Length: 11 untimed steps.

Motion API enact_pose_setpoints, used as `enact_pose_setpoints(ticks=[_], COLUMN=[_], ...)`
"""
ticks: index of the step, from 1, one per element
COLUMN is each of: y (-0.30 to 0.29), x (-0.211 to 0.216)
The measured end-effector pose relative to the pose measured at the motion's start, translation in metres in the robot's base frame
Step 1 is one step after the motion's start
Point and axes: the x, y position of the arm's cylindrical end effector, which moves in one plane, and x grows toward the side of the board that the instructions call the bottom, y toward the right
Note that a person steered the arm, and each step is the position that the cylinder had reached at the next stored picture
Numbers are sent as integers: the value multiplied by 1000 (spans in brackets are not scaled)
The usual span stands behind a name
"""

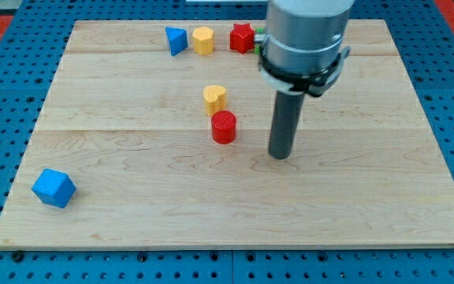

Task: Move the green circle closer to the yellow heart

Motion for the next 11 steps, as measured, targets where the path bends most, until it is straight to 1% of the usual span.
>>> enact_pose_setpoints(ticks=[1,2,3,4,5,6,7,8,9,10,11], y=[-49,-36,69,182,219,151,58,35,32,62,52], x=[-41,-59,-72,-154,-257,-285,-264,-197,-165,-179,-140])
